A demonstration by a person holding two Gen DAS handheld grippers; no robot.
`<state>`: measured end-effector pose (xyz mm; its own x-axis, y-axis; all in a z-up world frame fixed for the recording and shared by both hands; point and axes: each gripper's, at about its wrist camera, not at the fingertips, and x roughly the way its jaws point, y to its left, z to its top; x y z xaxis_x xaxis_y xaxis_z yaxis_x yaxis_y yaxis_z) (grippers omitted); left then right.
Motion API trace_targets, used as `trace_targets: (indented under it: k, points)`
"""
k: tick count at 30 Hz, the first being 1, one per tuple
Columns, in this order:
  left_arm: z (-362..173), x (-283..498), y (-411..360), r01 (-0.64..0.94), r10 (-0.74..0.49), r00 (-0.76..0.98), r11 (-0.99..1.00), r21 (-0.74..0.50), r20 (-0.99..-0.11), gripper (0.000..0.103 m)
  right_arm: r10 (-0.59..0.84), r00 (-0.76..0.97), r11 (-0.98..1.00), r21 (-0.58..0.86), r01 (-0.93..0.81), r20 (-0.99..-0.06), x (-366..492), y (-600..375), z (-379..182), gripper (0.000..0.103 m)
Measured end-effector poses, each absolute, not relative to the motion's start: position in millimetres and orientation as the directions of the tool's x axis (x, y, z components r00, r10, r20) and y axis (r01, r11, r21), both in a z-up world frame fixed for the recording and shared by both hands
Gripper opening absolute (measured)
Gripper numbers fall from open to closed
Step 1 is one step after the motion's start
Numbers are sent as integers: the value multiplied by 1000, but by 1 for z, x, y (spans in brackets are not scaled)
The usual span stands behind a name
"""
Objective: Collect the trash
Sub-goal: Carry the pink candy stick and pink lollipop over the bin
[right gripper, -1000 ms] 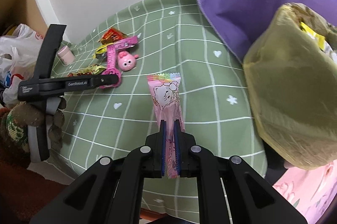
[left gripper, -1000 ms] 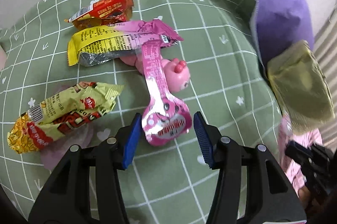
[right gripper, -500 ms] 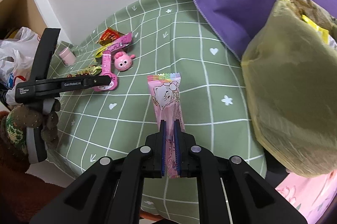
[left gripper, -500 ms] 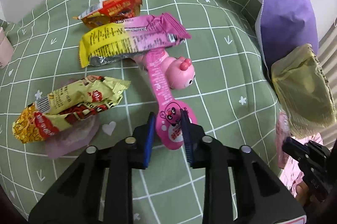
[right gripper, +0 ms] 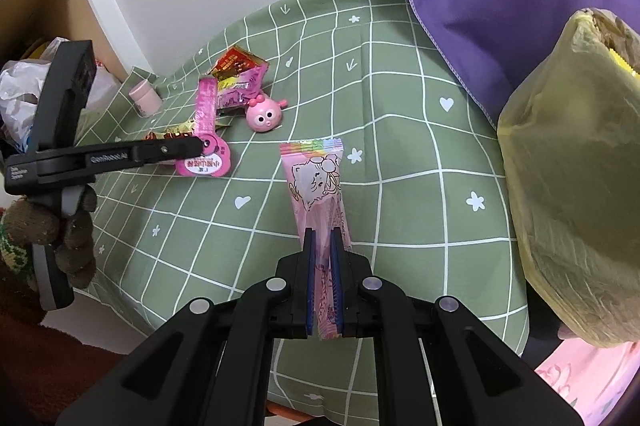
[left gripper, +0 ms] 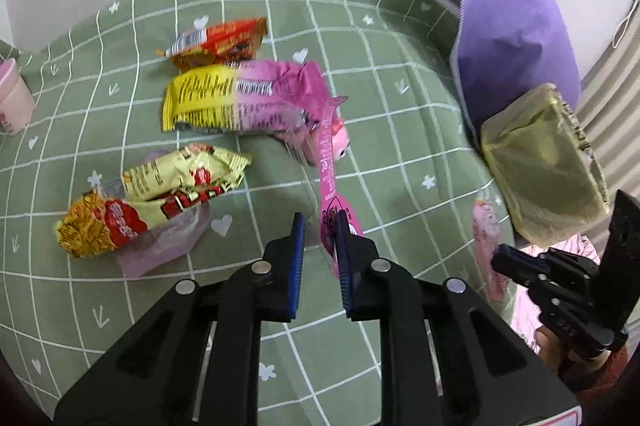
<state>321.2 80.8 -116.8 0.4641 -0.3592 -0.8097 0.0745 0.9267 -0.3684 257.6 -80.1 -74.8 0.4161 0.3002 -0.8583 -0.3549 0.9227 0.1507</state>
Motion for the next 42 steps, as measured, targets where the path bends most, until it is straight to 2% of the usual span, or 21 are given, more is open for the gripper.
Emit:
trace_targets:
  k: [5,10,18,23,28,33,39,42]
  points:
    - [-93,326,79,111,-393,489,913,-392,-779,15,303,462,927,144,-347,-833,259,-82,-57,9]
    - [-44,342,72,194,-452,539,888,-418,-710,15,276,591,941,88,-326,-758,271,-98,0,9]
    - [54,381,10,462,-631,563,775,-431,-533,15,121,807,976,-80,-205,-578,268,-140,114,9]
    - [80,392,-49,594,-728,487,681,-427,-483,15,13,859,980,-163,-112,-512,256,-172,153,9]
    - [77,399,-113,678,-780,384,602,-422,-495,15,-52,866,981,-190,-50,-498,244,-198,160,9]
    - [49,414,-165,703,-814,189,503,-503,-549,15,-93,855,988,-154,16,-510,241,-239,155,9]
    - [-9,433,-237,705,-711,31,514,-489,-703,15,-95,793,995,-73,64,-601,259,-289,119,9]
    - [-21,436,-255,736,-643,61,545,-401,-763,15,-87,760,996,-65,59,-644,270,-298,96,9]
